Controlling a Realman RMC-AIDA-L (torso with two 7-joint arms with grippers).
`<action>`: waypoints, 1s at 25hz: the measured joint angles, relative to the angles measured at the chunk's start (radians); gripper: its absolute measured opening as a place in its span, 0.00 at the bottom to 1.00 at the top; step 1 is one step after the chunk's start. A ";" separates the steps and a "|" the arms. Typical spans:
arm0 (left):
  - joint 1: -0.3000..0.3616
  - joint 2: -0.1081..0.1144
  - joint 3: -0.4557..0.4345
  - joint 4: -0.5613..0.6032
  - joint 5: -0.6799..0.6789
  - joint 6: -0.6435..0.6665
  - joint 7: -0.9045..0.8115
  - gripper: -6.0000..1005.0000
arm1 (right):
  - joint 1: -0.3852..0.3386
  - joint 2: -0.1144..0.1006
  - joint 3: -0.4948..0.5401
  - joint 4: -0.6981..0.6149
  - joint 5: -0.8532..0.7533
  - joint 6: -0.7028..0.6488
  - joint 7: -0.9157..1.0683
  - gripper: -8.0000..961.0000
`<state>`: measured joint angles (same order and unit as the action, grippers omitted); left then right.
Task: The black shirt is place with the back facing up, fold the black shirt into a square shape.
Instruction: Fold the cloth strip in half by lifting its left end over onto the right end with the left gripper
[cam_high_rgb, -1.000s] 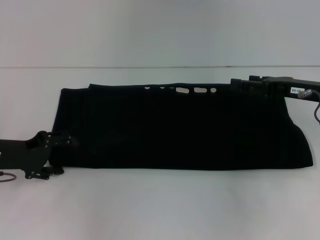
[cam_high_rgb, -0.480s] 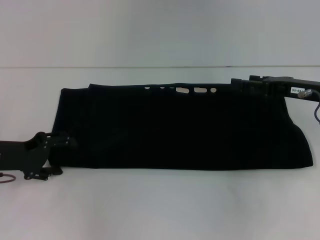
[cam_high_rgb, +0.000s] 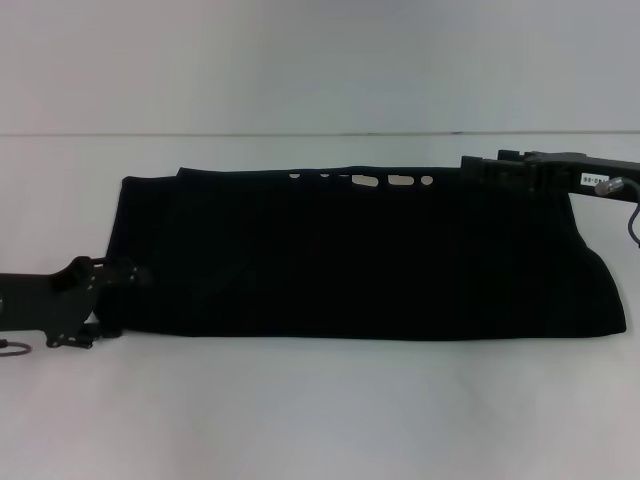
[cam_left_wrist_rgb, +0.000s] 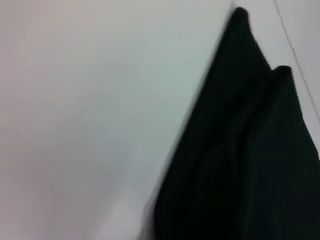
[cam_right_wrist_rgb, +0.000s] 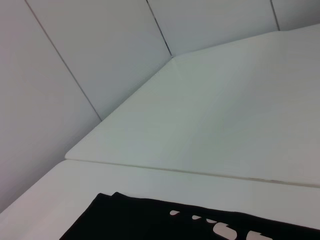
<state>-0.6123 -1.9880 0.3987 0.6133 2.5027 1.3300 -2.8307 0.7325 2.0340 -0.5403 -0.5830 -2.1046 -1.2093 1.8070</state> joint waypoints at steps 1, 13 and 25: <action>-0.002 0.000 0.002 0.000 0.000 -0.002 0.014 0.88 | 0.001 0.000 0.000 0.000 0.000 -0.001 0.000 0.88; -0.013 0.000 0.009 -0.003 -0.001 -0.014 0.100 0.87 | 0.004 0.000 0.000 -0.006 0.000 -0.010 0.000 0.88; -0.034 0.004 0.023 -0.009 0.005 0.003 0.178 0.86 | 0.004 0.000 -0.001 -0.009 0.000 -0.011 0.003 0.88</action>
<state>-0.6464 -1.9836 0.4219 0.6043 2.5073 1.3326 -2.6524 0.7364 2.0340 -0.5416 -0.5920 -2.1046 -1.2203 1.8100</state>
